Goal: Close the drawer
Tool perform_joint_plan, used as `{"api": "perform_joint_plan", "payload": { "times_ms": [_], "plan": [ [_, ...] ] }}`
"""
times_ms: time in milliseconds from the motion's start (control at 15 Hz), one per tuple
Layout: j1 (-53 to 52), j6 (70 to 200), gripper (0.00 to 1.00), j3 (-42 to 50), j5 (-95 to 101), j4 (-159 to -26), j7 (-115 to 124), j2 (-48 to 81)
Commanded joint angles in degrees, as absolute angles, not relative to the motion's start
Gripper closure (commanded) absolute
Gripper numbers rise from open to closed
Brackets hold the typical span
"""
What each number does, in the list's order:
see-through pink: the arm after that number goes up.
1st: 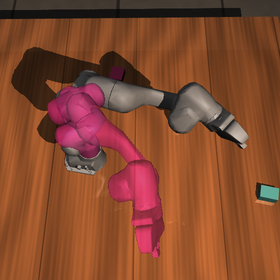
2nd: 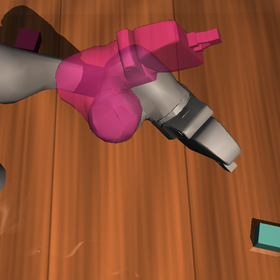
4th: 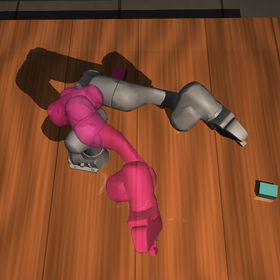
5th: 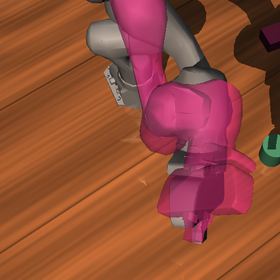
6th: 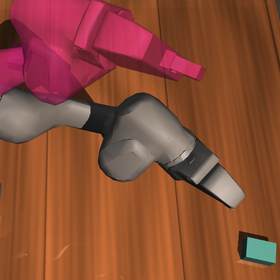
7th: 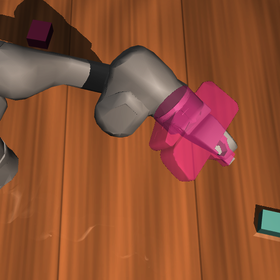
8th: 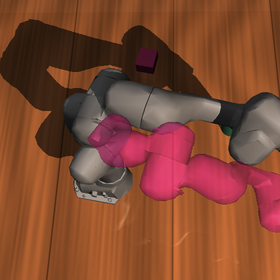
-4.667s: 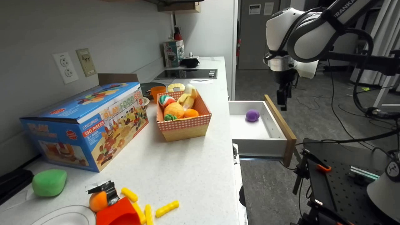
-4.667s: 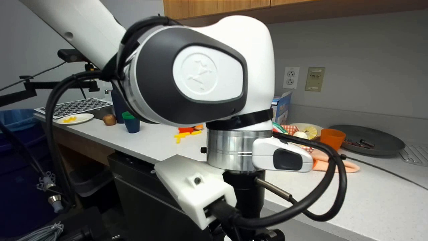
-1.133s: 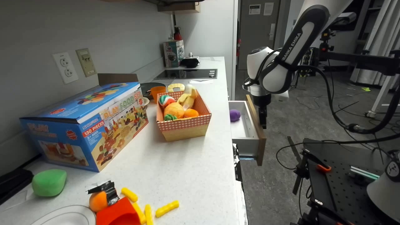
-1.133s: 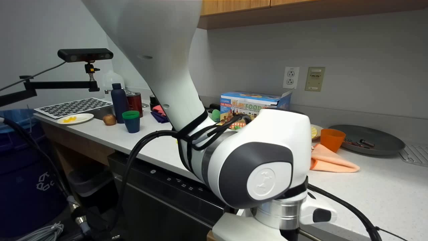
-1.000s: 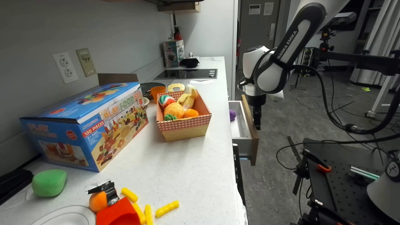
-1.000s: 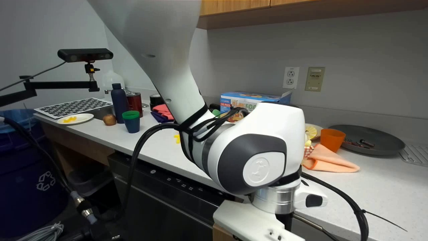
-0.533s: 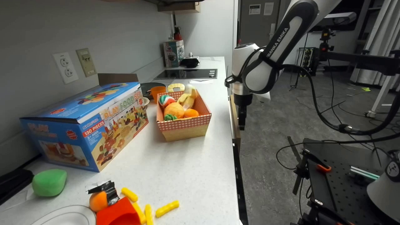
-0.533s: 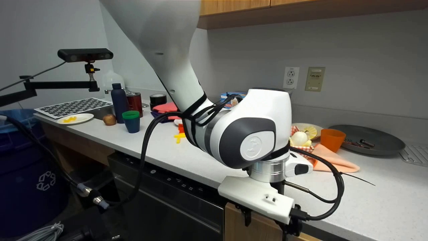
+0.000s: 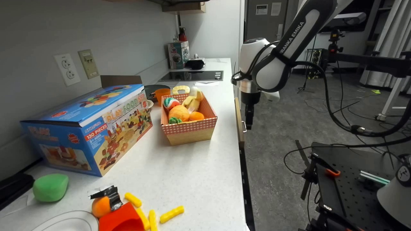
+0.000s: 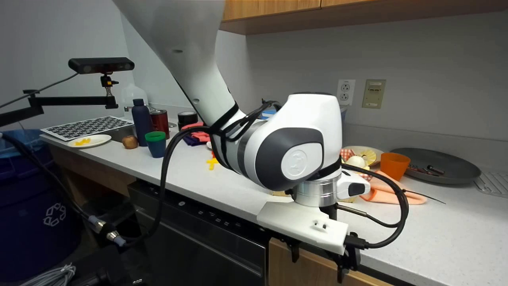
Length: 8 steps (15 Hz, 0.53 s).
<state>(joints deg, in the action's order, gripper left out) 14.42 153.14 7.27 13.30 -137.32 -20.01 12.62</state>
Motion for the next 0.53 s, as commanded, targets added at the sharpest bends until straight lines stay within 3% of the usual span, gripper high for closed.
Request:
{"api": "perform_joint_plan", "payload": {
  "times_ms": [0,467],
  "plan": [
    [12.5,150.4,0.0,8.9,15.9,-144.7,-18.9,1.3],
    [11.0,145.3,0.0,8.0,15.5,-151.6,-19.0,-16.8]
  ]
}}
